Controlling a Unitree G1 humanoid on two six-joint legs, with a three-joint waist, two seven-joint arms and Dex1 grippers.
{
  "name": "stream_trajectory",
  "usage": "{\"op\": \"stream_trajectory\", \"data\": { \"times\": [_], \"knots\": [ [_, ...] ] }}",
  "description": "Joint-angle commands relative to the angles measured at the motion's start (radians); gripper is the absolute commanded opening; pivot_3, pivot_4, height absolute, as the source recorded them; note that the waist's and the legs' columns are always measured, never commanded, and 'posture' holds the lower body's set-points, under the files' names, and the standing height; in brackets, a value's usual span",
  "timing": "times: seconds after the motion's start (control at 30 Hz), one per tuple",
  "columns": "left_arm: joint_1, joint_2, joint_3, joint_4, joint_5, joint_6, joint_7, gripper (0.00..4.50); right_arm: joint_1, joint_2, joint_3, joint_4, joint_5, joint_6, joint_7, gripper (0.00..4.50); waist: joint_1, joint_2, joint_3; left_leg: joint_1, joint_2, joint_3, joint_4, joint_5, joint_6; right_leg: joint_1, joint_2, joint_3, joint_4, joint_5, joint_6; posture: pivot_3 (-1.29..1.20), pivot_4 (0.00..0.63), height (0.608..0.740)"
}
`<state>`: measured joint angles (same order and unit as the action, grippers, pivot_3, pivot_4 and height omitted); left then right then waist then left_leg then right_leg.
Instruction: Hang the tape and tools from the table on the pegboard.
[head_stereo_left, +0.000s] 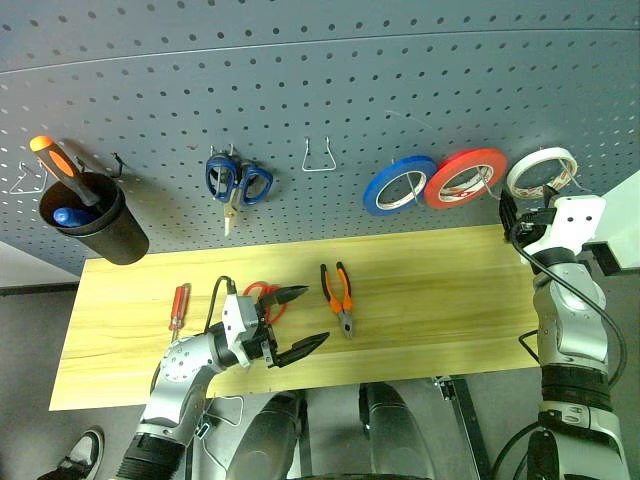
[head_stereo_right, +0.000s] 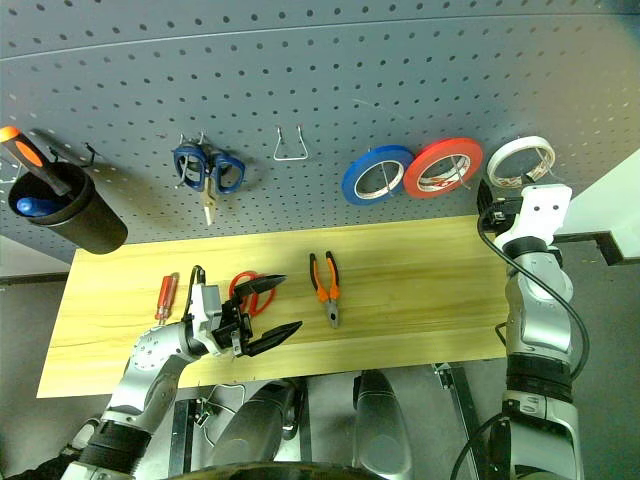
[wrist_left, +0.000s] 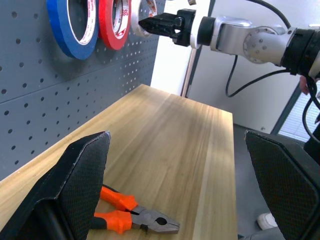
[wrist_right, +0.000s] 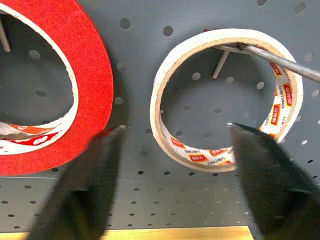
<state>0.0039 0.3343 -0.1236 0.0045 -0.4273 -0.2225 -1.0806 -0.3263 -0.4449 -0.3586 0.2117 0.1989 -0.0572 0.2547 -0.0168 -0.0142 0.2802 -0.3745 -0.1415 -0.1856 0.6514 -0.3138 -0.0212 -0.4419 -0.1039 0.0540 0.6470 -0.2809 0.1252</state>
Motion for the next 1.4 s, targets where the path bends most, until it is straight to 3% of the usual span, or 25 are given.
{"op": "stream_trajectory", "data": {
  "times": [0.03, 0.53, 0.8, 1.1, 1.4],
  "knots": [
    [0.023, 0.009, 0.012, -0.029, -0.018, 0.000, -0.006, 4.50, 0.043, -0.010, -0.007, -0.064, 0.006, 0.008, 0.005, 3.82, 0.001, 0.000, 0.000, 0.000, 0.000, 0.000, 0.000, 0.000, 0.000, 0.000, 0.000, 0.000, 0.000, 0.000, 0.000, -0.01, 0.339, 0.727],
    [0.199, 0.122, 0.102, -0.123, -0.063, 0.015, -0.012, 4.50, 0.450, 0.064, -0.022, -0.640, 0.080, 0.298, -0.050, 3.82, 0.002, 0.001, 0.001, 0.000, 0.000, 0.000, -0.001, 0.000, 0.000, 0.000, 0.000, 0.001, -0.001, 0.000, 0.000, -0.02, 0.338, 0.727],
    [0.278, 0.121, 0.151, -0.147, -0.051, 0.011, 0.044, 4.50, 0.623, 0.172, 0.196, -0.942, 0.109, 0.503, -0.094, 3.82, 0.003, 0.001, 0.001, 0.000, 0.001, 0.000, -0.002, 0.000, 0.000, 0.000, 0.000, 0.001, -0.001, 0.000, 0.000, -0.02, 0.338, 0.727],
    [0.330, 0.121, 0.181, -0.167, -0.042, 0.005, 0.081, 4.50, 0.588, 0.297, 0.511, -1.034, 0.030, 0.638, -0.221, 3.82, 0.005, -0.003, 0.015, 0.000, 0.001, 0.000, -0.003, 0.000, 0.000, -0.001, 0.000, 0.001, -0.002, 0.000, 0.000, 0.00, 0.347, 0.727],
    [0.408, 0.122, 0.193, -0.262, -0.030, 0.033, 0.158, 4.50, 0.488, 0.349, 0.585, -0.878, -0.024, 0.611, -0.232, 3.82, 0.005, -0.006, 0.026, 0.000, 0.001, -0.001, -0.003, 0.000, 0.000, -0.001, 0.000, 0.000, -0.003, 0.000, 0.000, 0.02, 0.357, 0.727]
  ]
}}
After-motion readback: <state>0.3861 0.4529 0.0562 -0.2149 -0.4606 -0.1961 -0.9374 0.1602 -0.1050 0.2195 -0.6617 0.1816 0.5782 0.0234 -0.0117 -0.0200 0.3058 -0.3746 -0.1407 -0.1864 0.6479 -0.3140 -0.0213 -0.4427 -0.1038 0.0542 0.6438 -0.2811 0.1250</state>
